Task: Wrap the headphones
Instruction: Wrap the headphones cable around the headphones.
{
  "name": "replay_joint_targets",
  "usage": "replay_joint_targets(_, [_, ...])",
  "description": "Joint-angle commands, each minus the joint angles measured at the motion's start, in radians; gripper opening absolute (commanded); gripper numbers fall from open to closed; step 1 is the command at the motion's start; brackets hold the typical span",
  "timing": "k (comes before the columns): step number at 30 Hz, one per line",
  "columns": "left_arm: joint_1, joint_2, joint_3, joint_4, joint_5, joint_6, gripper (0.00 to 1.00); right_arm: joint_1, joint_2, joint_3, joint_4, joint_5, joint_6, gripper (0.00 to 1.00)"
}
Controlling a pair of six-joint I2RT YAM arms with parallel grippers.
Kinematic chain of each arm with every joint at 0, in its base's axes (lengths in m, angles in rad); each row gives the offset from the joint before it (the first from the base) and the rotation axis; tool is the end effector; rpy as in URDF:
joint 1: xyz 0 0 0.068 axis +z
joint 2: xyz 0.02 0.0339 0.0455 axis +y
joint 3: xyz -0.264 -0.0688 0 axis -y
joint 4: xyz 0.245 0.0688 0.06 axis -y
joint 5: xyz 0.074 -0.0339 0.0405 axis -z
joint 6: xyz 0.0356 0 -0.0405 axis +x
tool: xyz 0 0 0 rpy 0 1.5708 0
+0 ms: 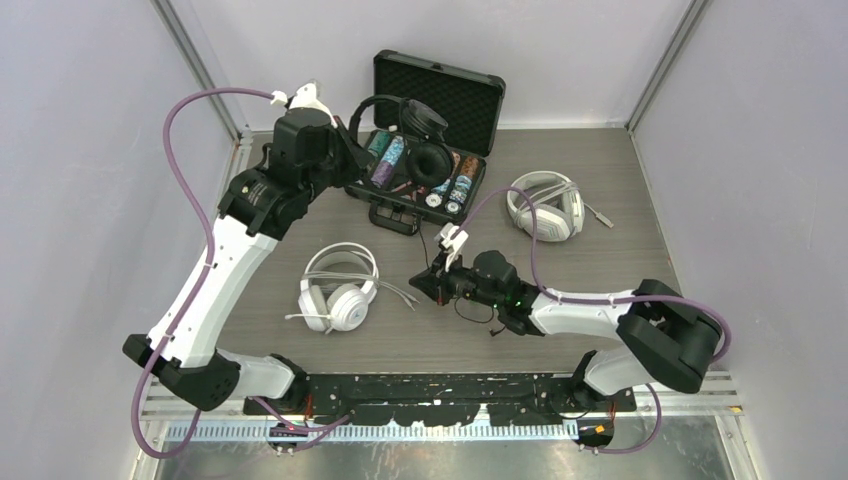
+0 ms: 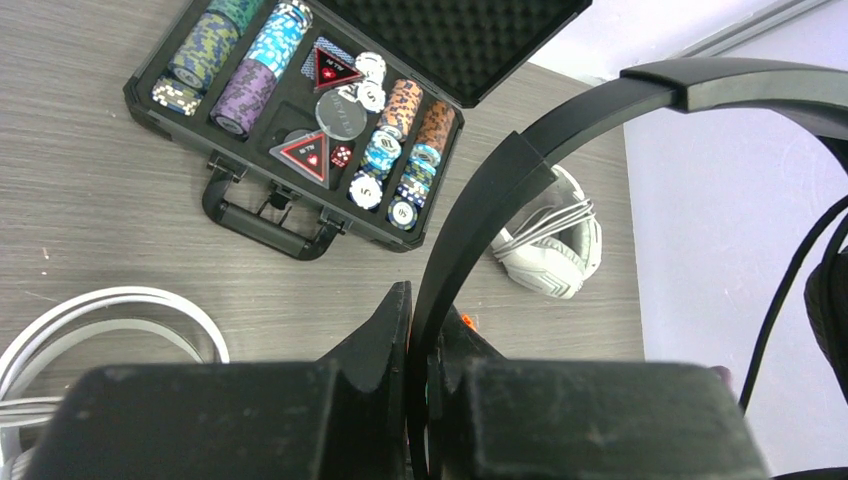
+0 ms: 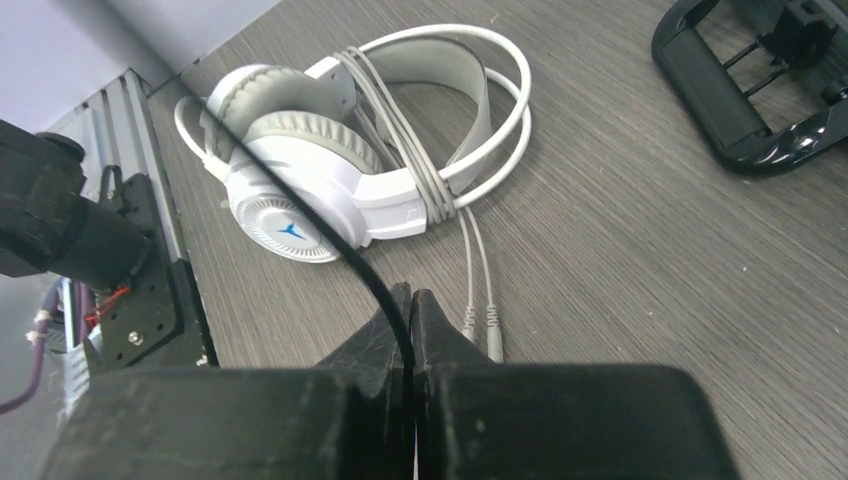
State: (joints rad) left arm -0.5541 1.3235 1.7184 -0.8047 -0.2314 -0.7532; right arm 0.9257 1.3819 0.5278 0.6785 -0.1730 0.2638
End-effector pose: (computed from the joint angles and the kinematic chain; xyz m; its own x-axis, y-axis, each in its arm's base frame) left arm 0.2238 -0.1289 0.4758 -0.4751 -0.4889 -0.7316 0.0114 0.8280 -0.5607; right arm 0.1659 0.2306 0.2084 -0.3332 -0.0156 -0.9427 -0.8309 0.4775 0.2858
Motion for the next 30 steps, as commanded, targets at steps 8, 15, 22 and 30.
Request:
replay_joint_targets(8, [0.043, -0.043, 0.074, 0.021, 0.221, 0.09, 0.0, -0.04, 0.012, -0.042, 0.163, 0.057, 0.011, 0.0])
replay_joint_targets(15, [0.079, -0.064, 0.125, -0.086, 0.245, 0.247, 0.0, -0.091, -0.069, -0.035, 0.07, 0.067, 0.043, 0.01])
replay_joint_targets(22, [0.097, -0.093, 0.14, -0.099, 0.156, 0.304, 0.0, -0.111, -0.127, -0.039, 0.007, 0.084, 0.036, 0.0])
replay_joint_targets(30, [0.112, -0.084, 0.201, -0.147, 0.105, 0.325, 0.0, -0.122, -0.145, -0.04, -0.002, 0.077, 0.025, 0.01])
